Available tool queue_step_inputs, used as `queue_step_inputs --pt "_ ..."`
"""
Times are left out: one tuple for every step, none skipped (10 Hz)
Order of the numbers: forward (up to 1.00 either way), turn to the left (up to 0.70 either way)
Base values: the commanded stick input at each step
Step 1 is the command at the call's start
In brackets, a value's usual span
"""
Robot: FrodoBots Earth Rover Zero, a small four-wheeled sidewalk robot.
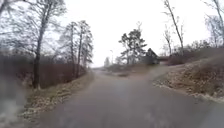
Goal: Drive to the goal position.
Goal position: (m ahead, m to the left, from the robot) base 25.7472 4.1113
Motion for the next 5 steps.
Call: queue_step_inputs --pt "0.70 0.00" --pt "0.70 0.00" --pt "0.70 0.00" --pt "0.70 0.00" --pt "0.70 0.00"
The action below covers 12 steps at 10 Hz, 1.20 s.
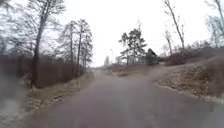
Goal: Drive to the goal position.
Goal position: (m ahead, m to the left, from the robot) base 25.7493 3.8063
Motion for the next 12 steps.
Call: queue_step_inputs --pt "0.70 0.00" --pt "0.70 0.00" --pt "0.70 0.00" --pt "0.70 0.00" --pt "0.70 0.00" --pt "0.70 0.00" --pt "0.70 0.00" --pt "0.70 0.00" --pt "0.70 0.00" --pt "0.70 0.00" --pt "0.70 0.00" --pt "0.70 0.00"
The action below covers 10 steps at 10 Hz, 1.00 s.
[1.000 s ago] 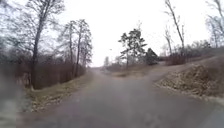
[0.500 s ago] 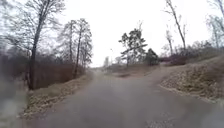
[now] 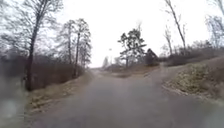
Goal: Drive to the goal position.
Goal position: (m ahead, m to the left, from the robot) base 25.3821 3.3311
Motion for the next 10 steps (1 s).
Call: queue_step_inputs --pt "0.70 0.00" --pt "0.70 0.00" --pt "0.70 0.00" --pt "0.70 0.00" --pt "0.70 0.00" --pt "0.70 0.00" --pt "0.70 0.00" --pt "0.70 0.00" --pt "0.70 0.00" --pt "0.70 0.00"
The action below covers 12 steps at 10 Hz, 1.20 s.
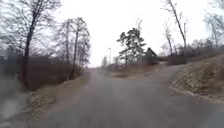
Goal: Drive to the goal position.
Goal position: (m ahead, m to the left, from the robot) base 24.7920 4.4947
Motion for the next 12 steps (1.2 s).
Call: queue_step_inputs --pt "0.70 0.00" --pt "0.70 0.00" --pt "0.70 0.00" --pt "0.70 0.00" --pt "0.70 0.00" --pt "0.70 0.00" --pt "0.70 0.00" --pt "0.70 0.00" --pt "0.70 0.00" --pt "0.70 0.00" --pt "0.70 0.00" --pt "0.70 0.00"
